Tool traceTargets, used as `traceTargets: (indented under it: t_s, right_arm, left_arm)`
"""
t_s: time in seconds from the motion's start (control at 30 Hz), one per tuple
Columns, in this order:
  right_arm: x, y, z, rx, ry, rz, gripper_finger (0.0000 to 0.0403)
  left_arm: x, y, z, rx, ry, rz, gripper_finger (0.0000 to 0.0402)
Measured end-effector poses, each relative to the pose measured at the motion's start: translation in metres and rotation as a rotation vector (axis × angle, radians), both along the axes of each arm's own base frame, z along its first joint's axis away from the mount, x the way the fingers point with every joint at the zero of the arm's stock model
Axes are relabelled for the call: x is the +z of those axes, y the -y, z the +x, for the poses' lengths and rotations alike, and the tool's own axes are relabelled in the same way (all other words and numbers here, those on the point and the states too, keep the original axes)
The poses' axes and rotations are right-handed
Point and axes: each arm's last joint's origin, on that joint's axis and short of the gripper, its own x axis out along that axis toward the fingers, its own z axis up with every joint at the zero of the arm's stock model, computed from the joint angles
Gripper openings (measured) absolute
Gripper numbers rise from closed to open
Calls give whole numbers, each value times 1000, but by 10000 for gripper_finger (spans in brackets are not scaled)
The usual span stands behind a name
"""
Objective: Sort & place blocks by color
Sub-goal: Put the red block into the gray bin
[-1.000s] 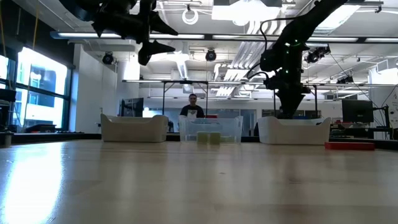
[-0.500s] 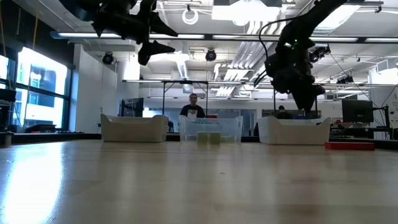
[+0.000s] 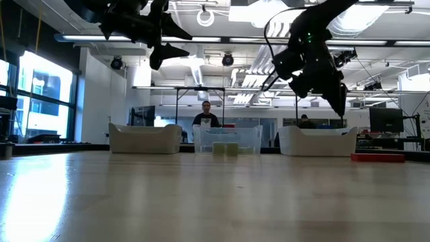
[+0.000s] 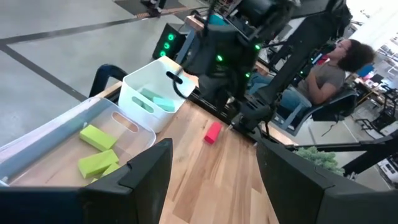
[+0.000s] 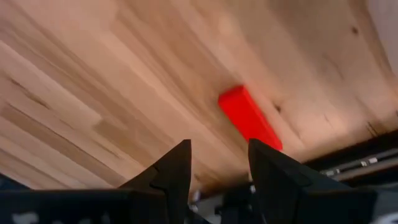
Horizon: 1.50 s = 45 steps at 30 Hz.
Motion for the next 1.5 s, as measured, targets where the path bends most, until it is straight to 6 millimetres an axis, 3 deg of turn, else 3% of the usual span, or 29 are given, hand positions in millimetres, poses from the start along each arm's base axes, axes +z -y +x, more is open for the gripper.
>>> traceTargets:
  t_s: [0.33, 0.7, 1.07, 1.33, 1.5]
  right_arm:
    - [2, -37, 14, 153, -150, -83, 147]
    - [-7, -73, -12, 145, -97, -147, 147]
    - [-15, -80, -28, 180, -42, -175, 149]
    - [-28, -77, -34, 197, -67, -200, 196]
    - [-34, -76, -34, 222, -62, -218, 201]
  left_arm:
    - [0, 1, 0, -22, -1, 13, 223]
    - [-3, 1, 0, -36, -35, 44, 223]
    - [-7, 2, -2, -48, -80, 40, 223]
    - [-7, 2, -2, -46, -78, 34, 223]
    - [-7, 2, -2, -46, -78, 34, 223]
